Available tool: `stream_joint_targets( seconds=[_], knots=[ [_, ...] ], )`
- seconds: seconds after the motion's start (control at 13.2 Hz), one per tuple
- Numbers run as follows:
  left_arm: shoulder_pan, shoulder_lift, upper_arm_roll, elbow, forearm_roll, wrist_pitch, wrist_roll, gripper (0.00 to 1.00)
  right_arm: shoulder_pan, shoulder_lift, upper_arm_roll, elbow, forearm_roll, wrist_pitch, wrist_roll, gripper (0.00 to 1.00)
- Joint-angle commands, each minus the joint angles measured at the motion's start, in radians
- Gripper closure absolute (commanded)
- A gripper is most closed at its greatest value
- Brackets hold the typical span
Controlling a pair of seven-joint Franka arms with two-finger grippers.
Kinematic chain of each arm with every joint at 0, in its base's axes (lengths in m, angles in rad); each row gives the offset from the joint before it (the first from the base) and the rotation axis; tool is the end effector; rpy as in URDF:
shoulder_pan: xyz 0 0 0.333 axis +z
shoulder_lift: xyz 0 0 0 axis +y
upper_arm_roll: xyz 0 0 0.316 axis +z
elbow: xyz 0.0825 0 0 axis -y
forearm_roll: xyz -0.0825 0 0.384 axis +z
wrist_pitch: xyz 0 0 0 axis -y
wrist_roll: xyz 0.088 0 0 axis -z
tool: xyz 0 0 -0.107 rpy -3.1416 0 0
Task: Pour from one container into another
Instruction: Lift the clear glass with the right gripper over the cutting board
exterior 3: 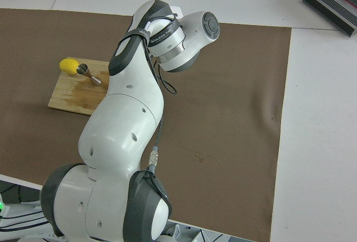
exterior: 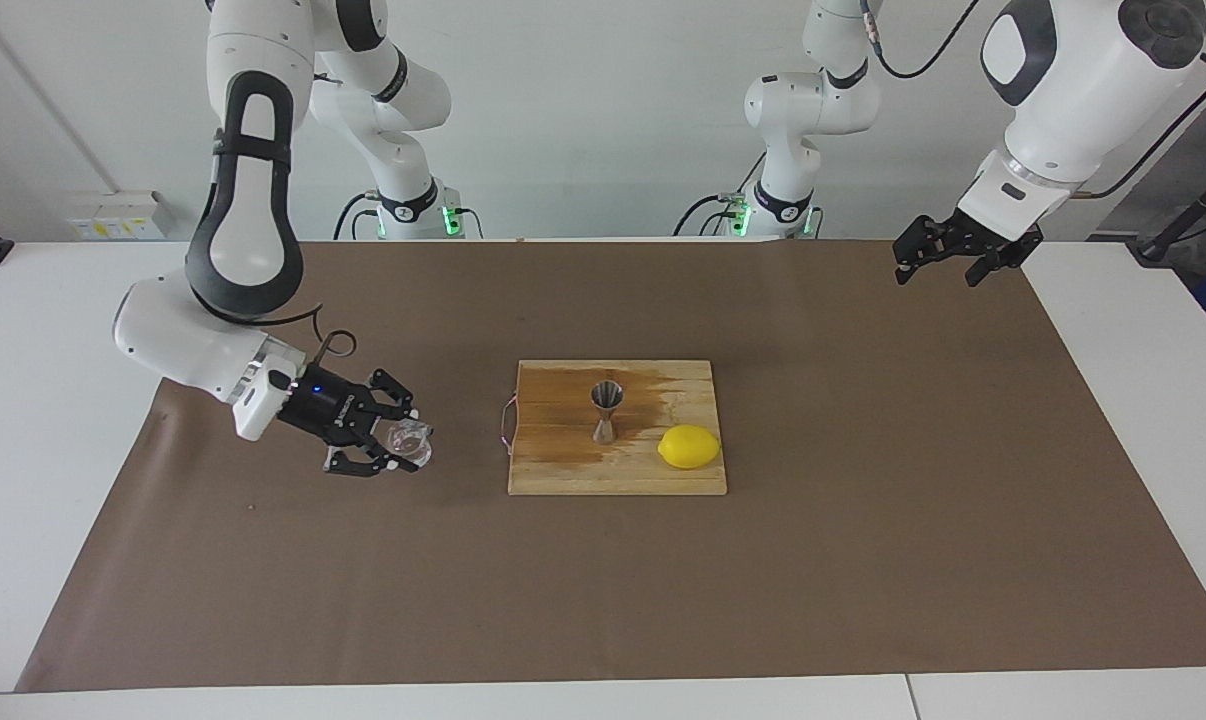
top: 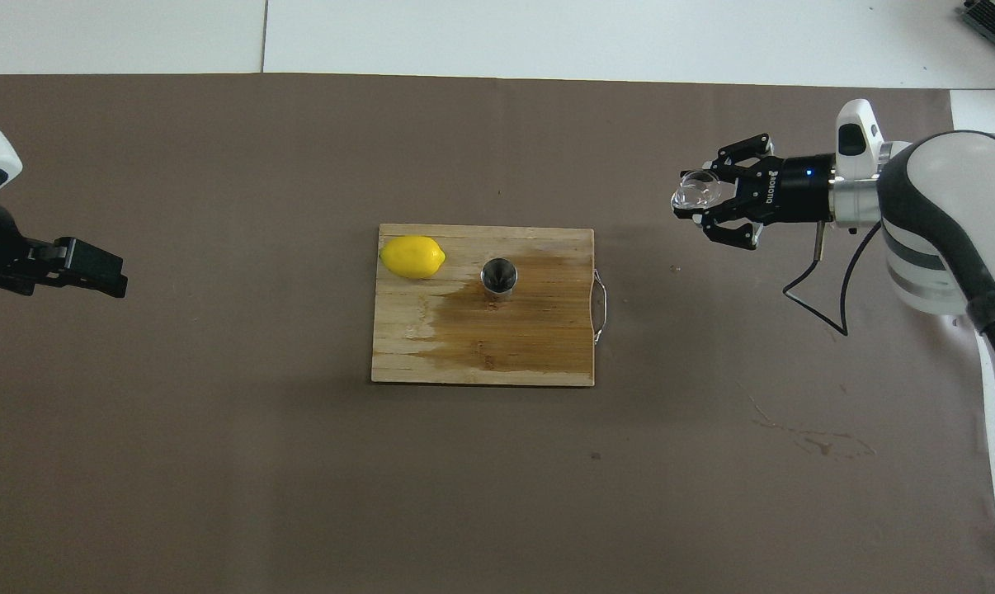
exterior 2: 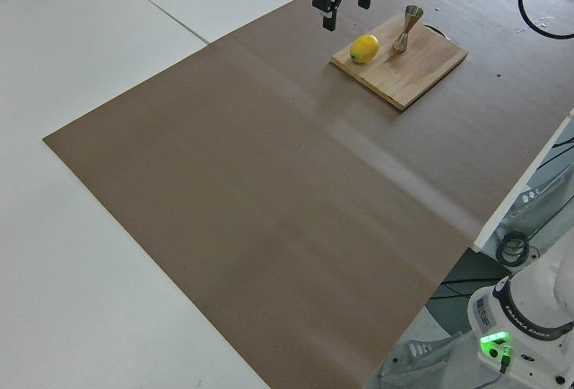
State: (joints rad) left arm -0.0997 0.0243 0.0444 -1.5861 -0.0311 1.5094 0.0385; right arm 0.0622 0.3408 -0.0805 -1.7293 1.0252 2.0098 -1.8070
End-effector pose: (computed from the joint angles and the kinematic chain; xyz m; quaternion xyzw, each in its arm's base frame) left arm 0.5528 -0.0344 0.5989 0.9975 -0.0470 -0.0506 0.0146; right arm 0.6557 0.0438 0.4041 -0.7207 -0.5466 -0.3223 0.2793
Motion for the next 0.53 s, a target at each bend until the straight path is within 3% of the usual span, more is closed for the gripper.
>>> stream_joint_targets(
  seconds=[0.0,0.45],
  knots=[
    [-0.009,-0.035,0.005,-0.040,0.020,0.017,0.000,0.00,0.069,-0.048,0.001,-0.013,-0.053,0.004,0.086,0.71],
    [-0.009,-0.035,0.006,-0.040,0.020,0.017,0.001,0.00,0.287,-0.069,-0.001,-0.019,-0.167,0.052,0.239,0.71]
  ],
)
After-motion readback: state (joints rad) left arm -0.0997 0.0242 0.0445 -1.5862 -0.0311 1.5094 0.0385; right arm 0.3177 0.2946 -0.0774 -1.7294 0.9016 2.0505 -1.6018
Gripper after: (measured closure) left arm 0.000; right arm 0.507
